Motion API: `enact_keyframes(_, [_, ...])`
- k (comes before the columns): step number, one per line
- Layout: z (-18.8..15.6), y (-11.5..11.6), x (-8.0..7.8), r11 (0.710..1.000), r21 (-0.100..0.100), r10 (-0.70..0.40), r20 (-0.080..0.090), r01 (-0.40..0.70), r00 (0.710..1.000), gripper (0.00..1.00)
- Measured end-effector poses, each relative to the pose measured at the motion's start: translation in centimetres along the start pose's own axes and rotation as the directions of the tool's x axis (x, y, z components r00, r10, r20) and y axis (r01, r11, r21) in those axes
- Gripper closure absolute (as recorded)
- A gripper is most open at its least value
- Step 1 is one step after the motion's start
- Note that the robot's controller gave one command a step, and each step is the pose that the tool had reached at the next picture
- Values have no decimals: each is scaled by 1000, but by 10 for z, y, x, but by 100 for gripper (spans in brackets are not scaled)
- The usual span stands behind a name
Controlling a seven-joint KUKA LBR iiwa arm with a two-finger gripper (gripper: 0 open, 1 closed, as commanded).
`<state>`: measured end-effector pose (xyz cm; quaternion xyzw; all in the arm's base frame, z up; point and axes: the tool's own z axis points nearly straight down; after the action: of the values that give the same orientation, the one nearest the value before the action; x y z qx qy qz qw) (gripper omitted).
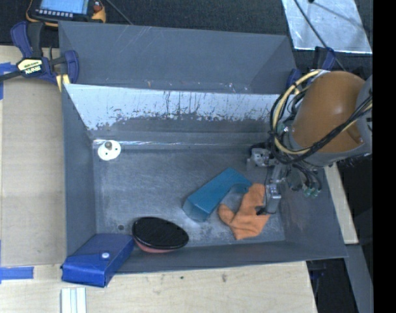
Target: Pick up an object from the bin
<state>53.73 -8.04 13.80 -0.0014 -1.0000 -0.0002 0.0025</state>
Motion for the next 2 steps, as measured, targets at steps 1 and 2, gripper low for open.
enact_keyframes(1, [-4, 0, -2, 1000, 1, -3, 8, 3, 1000, 0])
enact_keyframes(2, [39, 28, -33, 981, 6, -196, 16, 196, 981, 0])
